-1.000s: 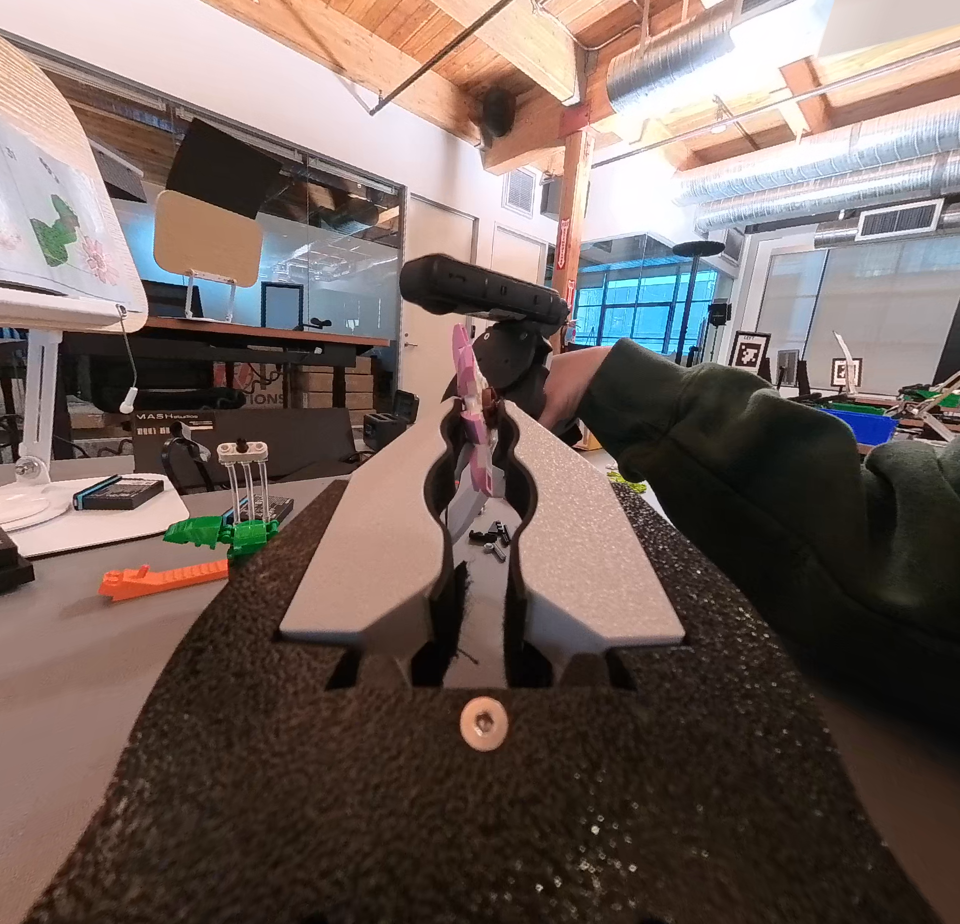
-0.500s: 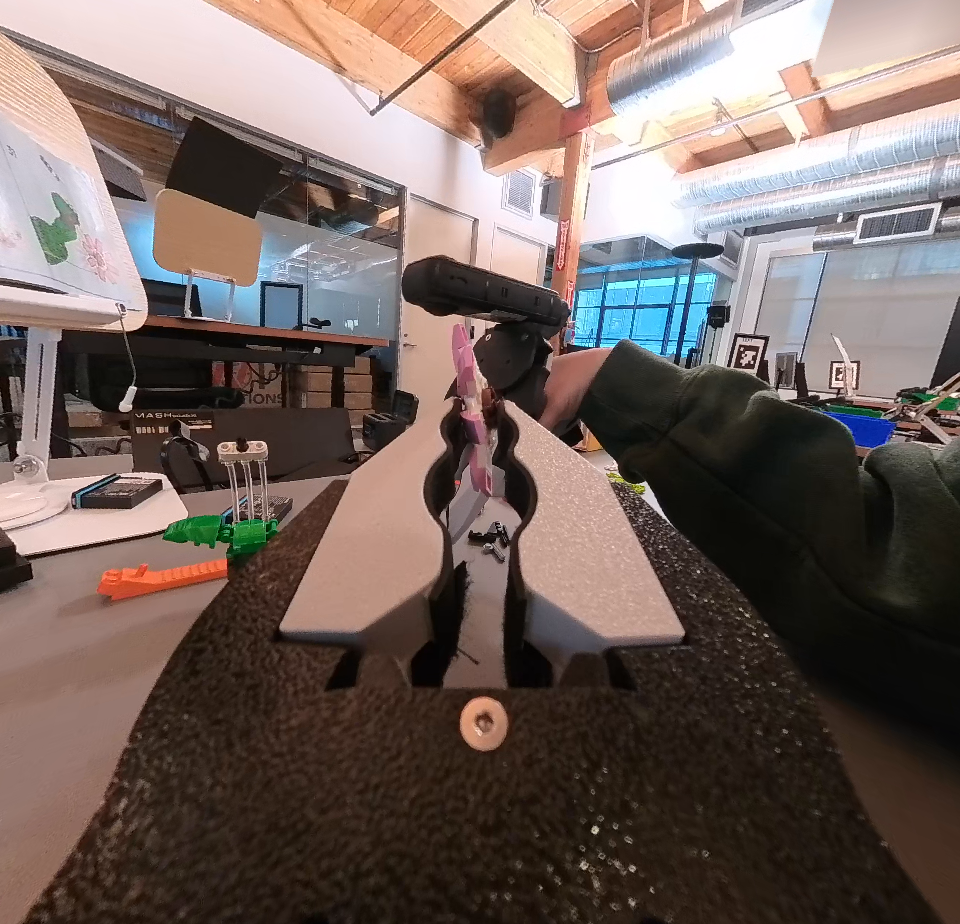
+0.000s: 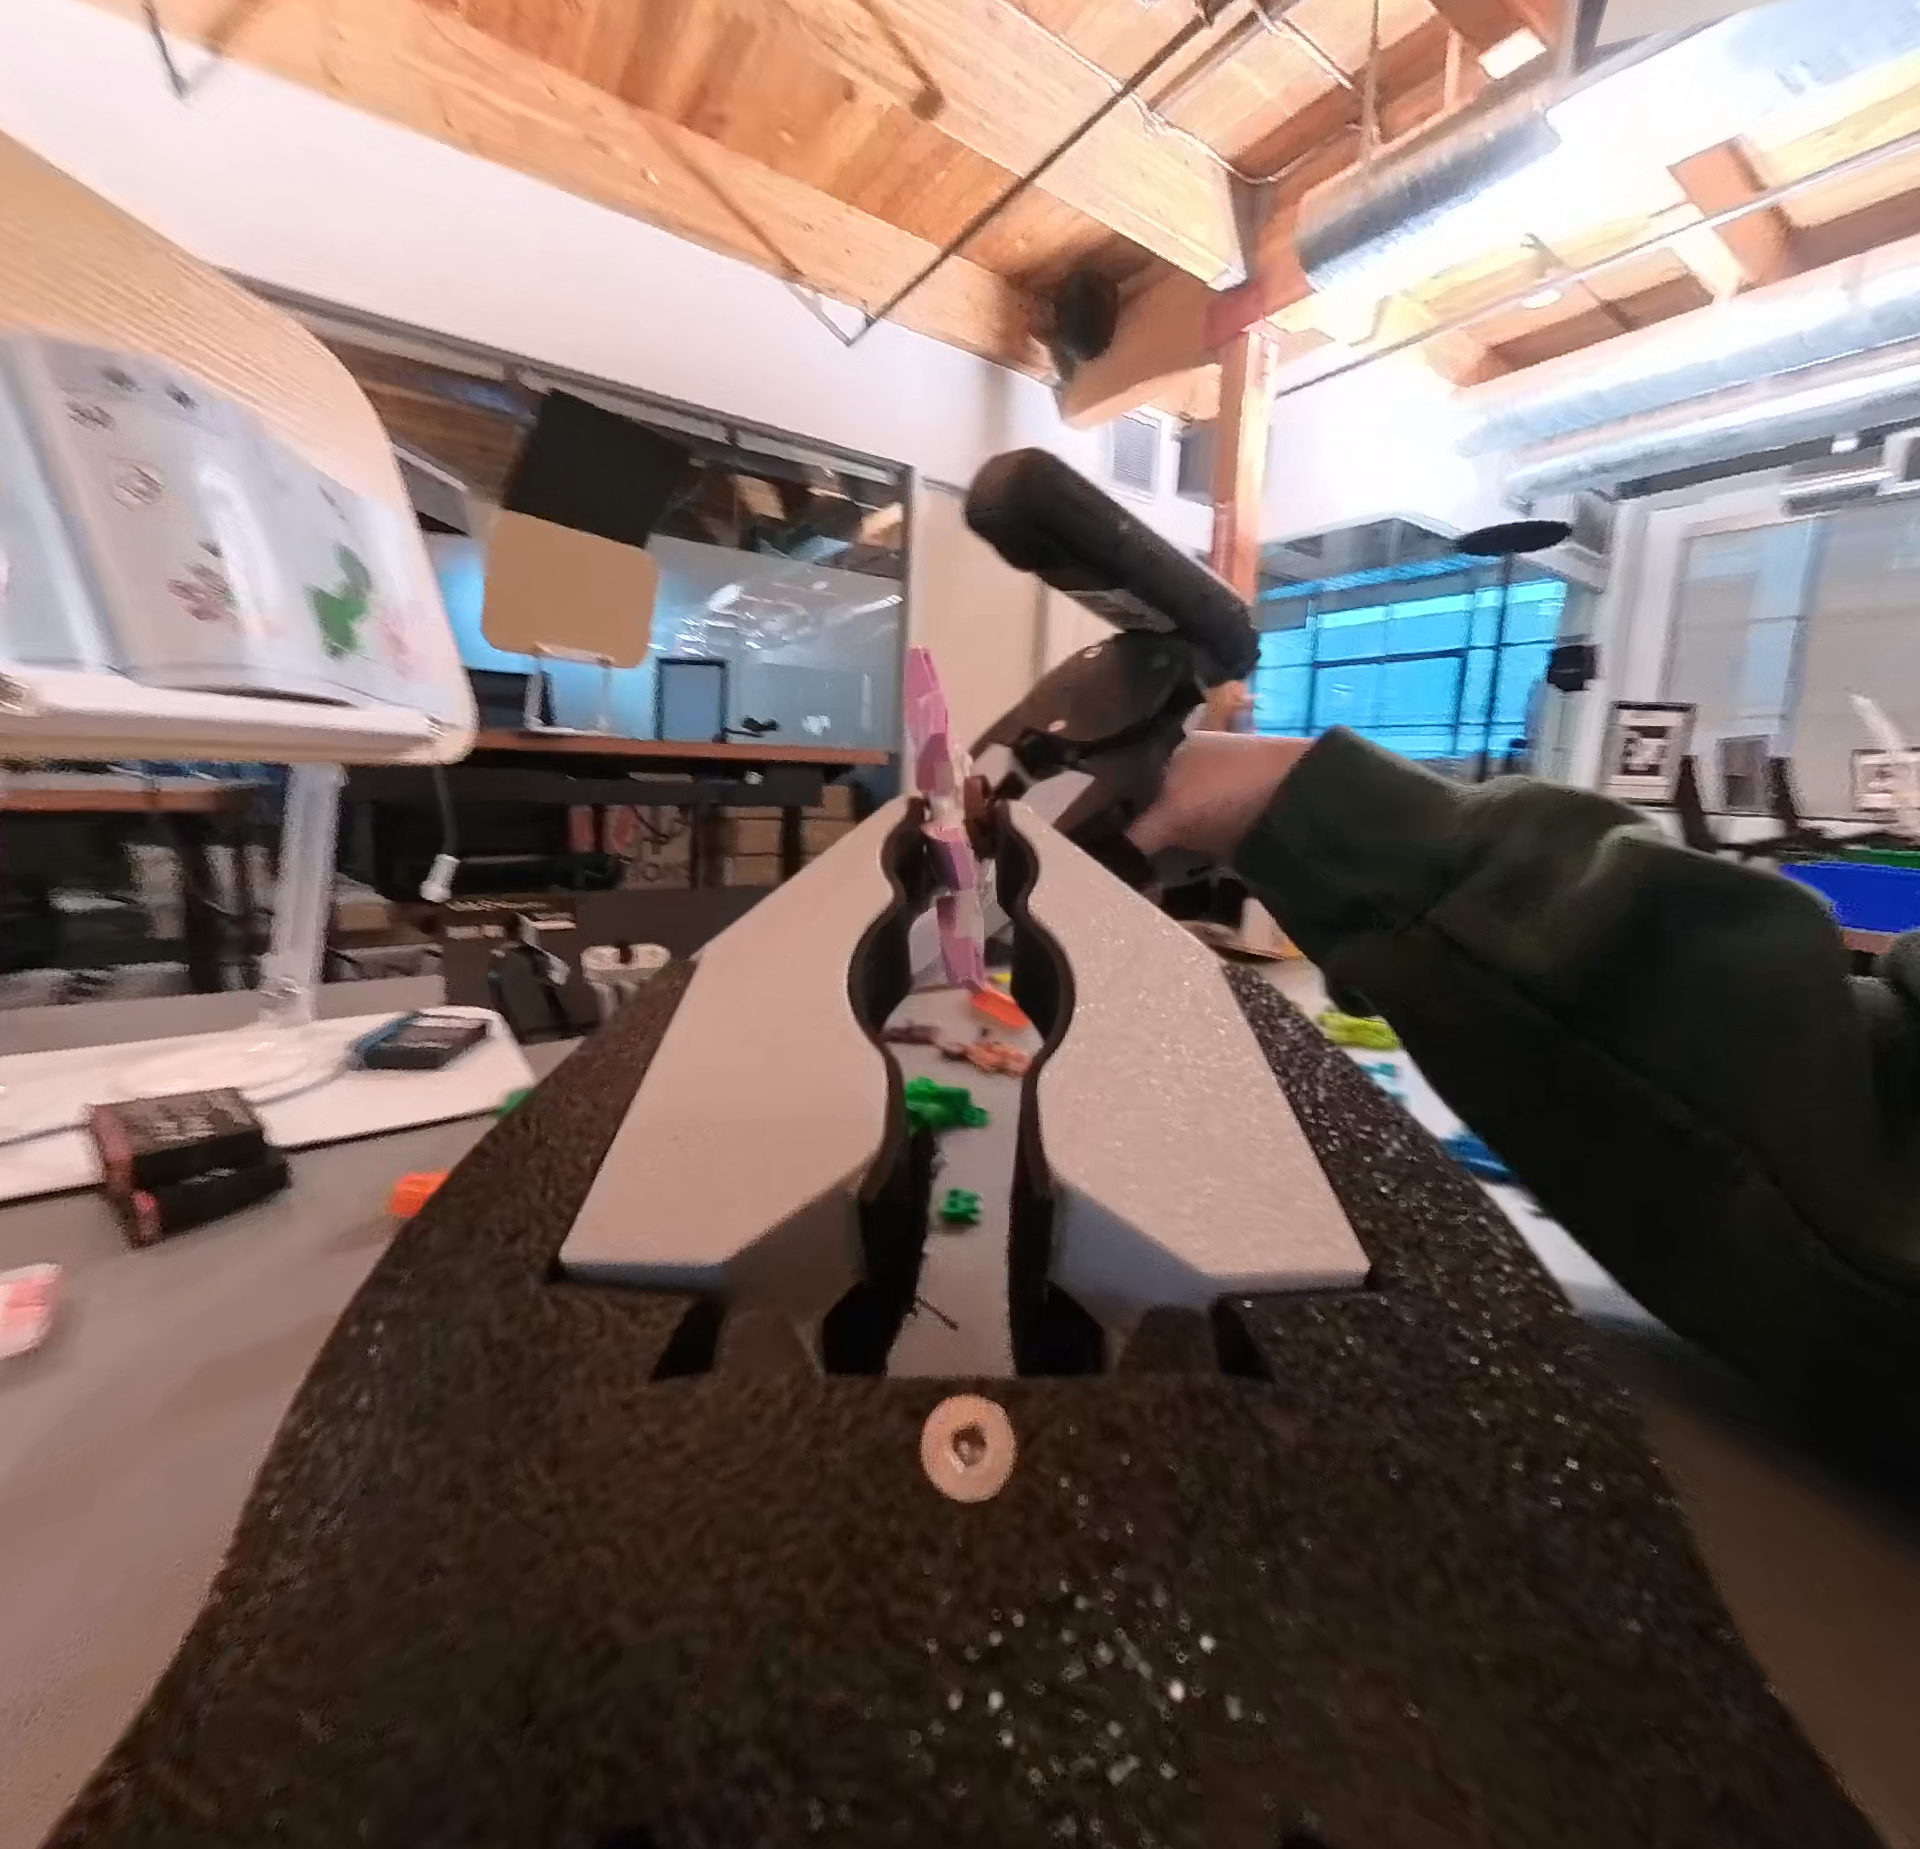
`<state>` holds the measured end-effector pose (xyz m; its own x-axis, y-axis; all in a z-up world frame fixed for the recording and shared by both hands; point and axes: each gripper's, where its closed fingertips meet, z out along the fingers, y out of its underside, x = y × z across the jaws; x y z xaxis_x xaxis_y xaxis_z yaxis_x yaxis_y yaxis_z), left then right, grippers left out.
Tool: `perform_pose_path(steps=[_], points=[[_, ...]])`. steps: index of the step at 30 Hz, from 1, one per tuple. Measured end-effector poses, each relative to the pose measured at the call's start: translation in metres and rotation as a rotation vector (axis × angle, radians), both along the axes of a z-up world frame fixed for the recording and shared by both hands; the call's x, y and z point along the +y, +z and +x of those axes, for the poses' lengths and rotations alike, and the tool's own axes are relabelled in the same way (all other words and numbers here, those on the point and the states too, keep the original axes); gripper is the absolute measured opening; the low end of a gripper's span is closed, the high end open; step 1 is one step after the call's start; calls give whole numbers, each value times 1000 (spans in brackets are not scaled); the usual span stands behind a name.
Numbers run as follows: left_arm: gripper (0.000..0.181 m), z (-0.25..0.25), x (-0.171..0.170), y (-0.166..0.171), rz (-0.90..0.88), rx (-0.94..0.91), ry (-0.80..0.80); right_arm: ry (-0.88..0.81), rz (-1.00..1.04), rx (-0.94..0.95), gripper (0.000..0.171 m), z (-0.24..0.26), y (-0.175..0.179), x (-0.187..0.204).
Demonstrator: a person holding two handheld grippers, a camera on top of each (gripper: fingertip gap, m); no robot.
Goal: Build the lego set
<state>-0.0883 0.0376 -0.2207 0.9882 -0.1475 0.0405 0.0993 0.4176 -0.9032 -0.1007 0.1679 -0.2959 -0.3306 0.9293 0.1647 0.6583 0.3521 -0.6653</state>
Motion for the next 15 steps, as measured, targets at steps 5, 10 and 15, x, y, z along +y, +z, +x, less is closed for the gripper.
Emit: perform_pose_path(steps=[5,10,15], points=[[9,-16,-8,8,41,52,135,-52,219,328,34,-42,58,2],[9,-21,-11,10,50,24,151,109,551,512,31,-116,118,-21],[9,-11,-10,10,50,74,136,301,726,682,15,-193,159,-47]])
